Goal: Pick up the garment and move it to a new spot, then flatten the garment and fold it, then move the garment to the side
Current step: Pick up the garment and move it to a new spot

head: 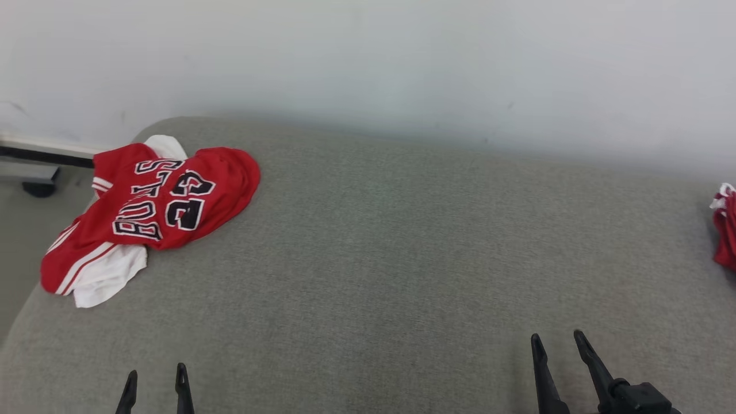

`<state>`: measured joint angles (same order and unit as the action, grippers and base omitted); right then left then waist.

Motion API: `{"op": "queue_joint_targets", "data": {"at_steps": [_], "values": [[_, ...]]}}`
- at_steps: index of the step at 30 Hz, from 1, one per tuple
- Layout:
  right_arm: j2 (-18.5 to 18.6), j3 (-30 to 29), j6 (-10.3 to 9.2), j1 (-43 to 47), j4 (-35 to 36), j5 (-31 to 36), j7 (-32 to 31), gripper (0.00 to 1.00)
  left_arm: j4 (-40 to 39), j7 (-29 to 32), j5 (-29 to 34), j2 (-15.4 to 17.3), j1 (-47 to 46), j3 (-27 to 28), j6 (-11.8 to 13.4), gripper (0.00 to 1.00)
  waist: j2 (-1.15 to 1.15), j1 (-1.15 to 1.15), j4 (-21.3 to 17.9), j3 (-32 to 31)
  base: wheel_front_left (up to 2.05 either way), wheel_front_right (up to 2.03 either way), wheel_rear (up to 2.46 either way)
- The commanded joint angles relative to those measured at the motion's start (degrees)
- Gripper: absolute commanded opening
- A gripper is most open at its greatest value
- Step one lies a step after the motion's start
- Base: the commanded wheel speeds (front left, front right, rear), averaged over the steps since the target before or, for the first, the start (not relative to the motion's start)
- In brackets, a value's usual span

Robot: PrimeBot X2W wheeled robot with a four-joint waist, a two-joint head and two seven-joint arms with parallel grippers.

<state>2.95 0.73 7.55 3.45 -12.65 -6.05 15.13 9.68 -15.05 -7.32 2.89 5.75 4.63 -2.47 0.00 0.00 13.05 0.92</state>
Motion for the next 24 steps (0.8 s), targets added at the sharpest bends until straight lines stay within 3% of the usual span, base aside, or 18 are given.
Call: {"op": "queue_joint_targets", "data": {"at_steps": [1, 15, 24], "values": [[-0.1, 0.0, -0.14, 0.1, -0.1, 0.1, 0.0, 1.00, 0.1, -0.2, 0.3, 0.0, 0.6, 0.2, 0.1, 1.00, 0.00, 0.00, 5.1, 0.2, 0.00, 0.00, 0.00], [-0.1, 0.9, -0.14, 0.2, -0.8, -0.7, 0.0, 1.00, 0.1, -0.2, 2.2, 0.0, 2.2, 1.1, 1.3, 1.00, 0.00, 0.00, 15.0, -0.9, 0.00, 0.00, 0.00], [-0.1, 2.6, -0.14, -1.5, -1.7, -0.1, 0.0, 1.00, -1.0, -0.2, 0.7, 0.0, 2.6, 2.1, 2.9, 1.00, 0.00, 0.00, 16.3, -0.3, 0.00, 0.00, 0.00]]}}
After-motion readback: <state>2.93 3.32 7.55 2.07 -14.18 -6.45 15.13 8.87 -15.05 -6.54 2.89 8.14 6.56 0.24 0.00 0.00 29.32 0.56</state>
